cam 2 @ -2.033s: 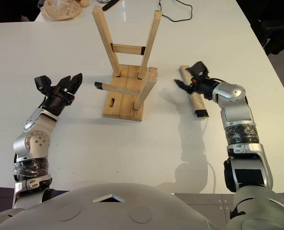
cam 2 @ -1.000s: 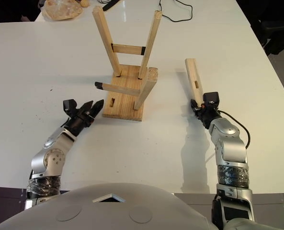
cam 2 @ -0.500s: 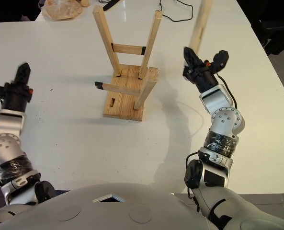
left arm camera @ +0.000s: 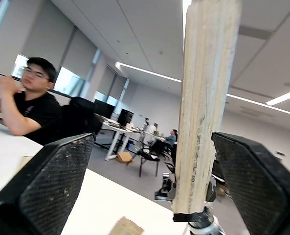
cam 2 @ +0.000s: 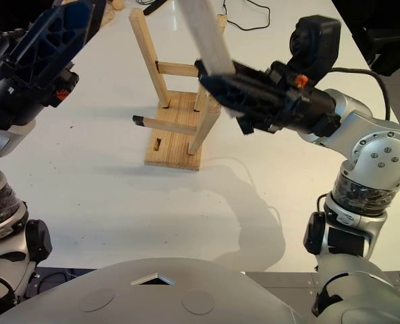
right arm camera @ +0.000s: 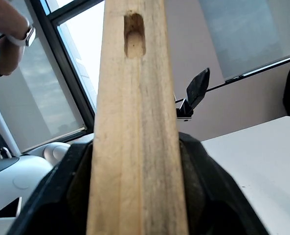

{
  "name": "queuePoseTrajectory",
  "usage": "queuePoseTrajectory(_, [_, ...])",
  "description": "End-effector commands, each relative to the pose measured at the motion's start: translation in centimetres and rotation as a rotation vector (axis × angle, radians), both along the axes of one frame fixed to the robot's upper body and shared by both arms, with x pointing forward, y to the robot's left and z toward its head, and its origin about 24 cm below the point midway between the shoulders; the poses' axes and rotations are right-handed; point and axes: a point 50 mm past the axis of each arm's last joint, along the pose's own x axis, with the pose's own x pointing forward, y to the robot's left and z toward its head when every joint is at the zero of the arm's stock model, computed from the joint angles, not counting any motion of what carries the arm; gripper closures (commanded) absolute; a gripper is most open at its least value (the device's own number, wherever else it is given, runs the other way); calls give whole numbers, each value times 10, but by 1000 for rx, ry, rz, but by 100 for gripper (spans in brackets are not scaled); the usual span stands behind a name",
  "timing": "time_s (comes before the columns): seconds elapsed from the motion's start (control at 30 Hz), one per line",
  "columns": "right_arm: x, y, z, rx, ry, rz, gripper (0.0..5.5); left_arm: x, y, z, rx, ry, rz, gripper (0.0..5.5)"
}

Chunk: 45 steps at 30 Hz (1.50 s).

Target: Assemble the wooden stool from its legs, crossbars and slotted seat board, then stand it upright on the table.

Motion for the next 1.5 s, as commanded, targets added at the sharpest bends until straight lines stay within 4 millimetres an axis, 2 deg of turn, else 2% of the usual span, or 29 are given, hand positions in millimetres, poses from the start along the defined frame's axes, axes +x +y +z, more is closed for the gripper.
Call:
queuePoseTrajectory(0.03, [-4, 0, -10, -78, -9, 8, 346, -6, -11, 5, 62, -10, -101, 110])
queuePoseTrajectory(0.3, [-8, 2, -26, -187, -40, 36, 346, -11, -23, -1, 119, 5, -170, 110])
queuePoseTrajectory(0.53, [-6, 4, -32, -225, -68, 26, 346, -13, -28, -5, 139, 0, -169, 110])
queuePoseTrajectory(0.7, [-4, 4, -35, -233, -67, 16, 346, -14, -28, -8, 151, -7, -170, 172])
queuePoseTrajectory(1.03, [-3, 2, -36, -239, -61, 11, 346, -14, -25, -9, 155, -19, -165, 336])
queuePoseTrajectory(1.27, [-3, 3, -34, -226, -61, 15, 346, -16, -24, -12, 158, -26, -169, 341])
queuePoseTrajectory(1.37, [3, 5, -31, -219, -89, -42, 346, -15, -22, -9, 156, -47, -148, 342])
queuePoseTrajectory(1.4, [4, 5, -30, -209, -95, -48, 310, -14, -20, -6, 146, -58, -129, 343])
queuePoseTrajectory(1.5, [4, 3, -21, -143, -103, -38, 284, -8, -5, 12, 93, -118, -52, 344])
